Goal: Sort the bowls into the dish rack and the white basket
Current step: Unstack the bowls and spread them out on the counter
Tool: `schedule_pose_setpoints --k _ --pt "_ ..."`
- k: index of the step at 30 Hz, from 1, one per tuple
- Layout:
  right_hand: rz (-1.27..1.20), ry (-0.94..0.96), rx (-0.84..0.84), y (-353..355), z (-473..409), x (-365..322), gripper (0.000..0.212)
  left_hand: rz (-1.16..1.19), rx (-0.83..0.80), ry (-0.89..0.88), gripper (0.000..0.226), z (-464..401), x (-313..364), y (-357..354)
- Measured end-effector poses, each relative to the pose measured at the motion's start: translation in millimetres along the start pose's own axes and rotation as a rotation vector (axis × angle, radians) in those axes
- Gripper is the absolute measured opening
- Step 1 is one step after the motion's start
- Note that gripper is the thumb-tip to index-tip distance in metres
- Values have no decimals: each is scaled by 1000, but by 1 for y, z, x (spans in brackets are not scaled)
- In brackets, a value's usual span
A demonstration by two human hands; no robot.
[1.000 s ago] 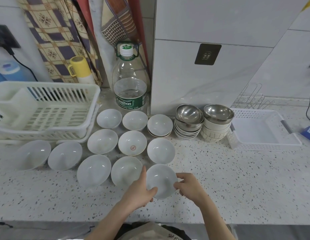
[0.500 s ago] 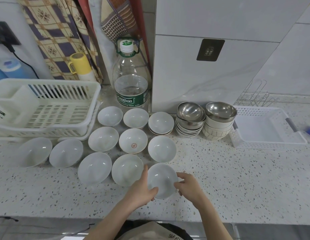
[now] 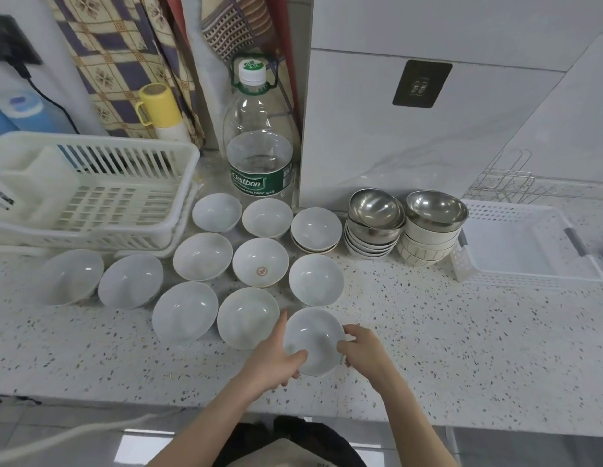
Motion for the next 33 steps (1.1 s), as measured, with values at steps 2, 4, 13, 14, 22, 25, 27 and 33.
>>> schedule_pose_setpoints --k 2,4,13,14,22,25,27,33 --pt "-14 -25 40 -4 1 2 38 20 -7 -2 90 3 -1 1" --pt "-33 -63 83 -9 5 3 38 42 -23 1 89 6 -2 2" --pt "-96 -105 225 -8 27 -1 35 151 10 -92 68 16 -9 25" --pt "-99 -105 254 -5 28 -2 36 162 29 -111 64 15 -8 30" --pt "-232 -46 441 45 23 -26 29 212 187 -193 39 -24 31 61" --pt "-286 0 477 66 14 -41 25 199 252 -189 41 -50 54 67" --pt "-316 26 496 79 7 -50 22 179 277 -174 46 -68 70 70" --pt "-341 92 533 104 -16 -71 14 58 345 -185 58 -118 112 78"
Point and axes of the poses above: each hand's wrist, its own z-axis away from the middle knuckle, its own y-axis out of the back of the hand, x = y × z, the point moved 2 cm from there along -z, towards the middle knuckle, and after that the axes turned 6 degrees about z, right-handed, at the moved point
